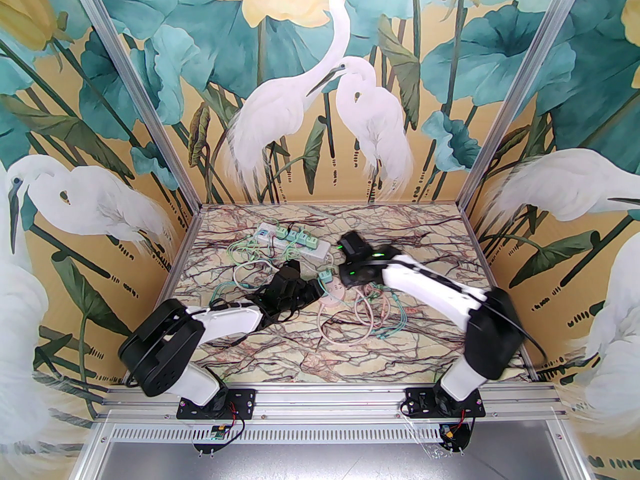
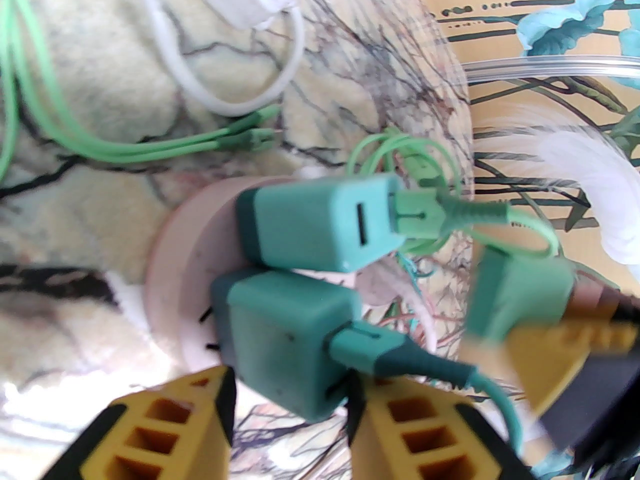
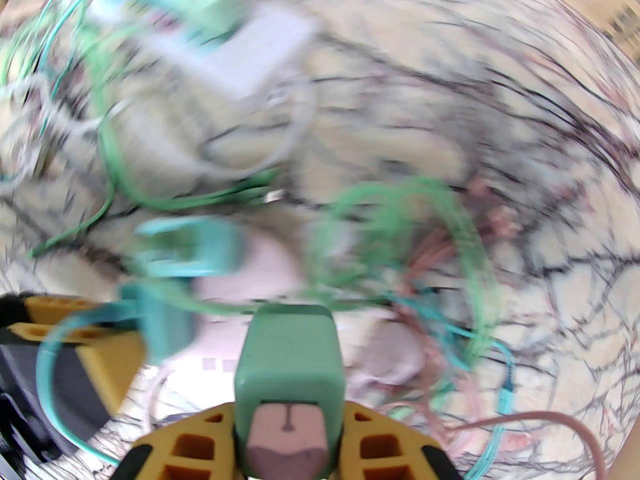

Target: Pull the plug off the socket

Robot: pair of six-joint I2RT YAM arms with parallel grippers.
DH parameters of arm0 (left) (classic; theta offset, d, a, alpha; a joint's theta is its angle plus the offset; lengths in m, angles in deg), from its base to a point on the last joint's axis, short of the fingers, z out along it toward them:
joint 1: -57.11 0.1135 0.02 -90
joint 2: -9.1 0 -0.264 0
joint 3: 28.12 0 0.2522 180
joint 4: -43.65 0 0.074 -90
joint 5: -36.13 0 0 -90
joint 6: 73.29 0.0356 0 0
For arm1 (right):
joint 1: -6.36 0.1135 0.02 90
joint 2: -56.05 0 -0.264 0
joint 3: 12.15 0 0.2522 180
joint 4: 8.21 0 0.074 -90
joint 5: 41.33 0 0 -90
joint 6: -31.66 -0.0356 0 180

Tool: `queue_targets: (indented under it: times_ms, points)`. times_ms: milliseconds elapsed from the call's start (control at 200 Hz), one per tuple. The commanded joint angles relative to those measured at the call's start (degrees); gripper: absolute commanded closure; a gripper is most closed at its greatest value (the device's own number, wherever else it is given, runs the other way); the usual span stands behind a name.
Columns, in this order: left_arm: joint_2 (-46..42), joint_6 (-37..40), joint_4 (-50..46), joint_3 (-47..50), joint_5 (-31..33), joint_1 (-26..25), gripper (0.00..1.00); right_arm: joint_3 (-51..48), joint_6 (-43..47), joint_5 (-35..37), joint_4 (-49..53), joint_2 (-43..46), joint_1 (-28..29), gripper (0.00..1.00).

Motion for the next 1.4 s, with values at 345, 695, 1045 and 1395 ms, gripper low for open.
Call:
queue_targets:
  times_ms: [345,695,1045,1395]
  points:
    - [-14.94,5.98,-24.23,-2.44,7.31,0.3,0.31,-12.14,-6.02,-12.14,-14.6,11.42,-23.47,0.74]
    - [-28.02,6.24,-28.51,-0.05,9.52,0.28,0.25,-14.43,-9.1,-24.93,-24.75,-0.96,-39.39,0.74]
    - [-34.41,7.44,-32.03,2.82,12.05,0.27,0.22,-15.58,-11.34,-27.74,-28.54,-7.42,-42.93,0.63]
    - [-33.15,8.22,-31.78,3.53,12.83,0.34,0.09,-18.71,-12.04,-27.52,-26.8,0.06,-42.62,0.26]
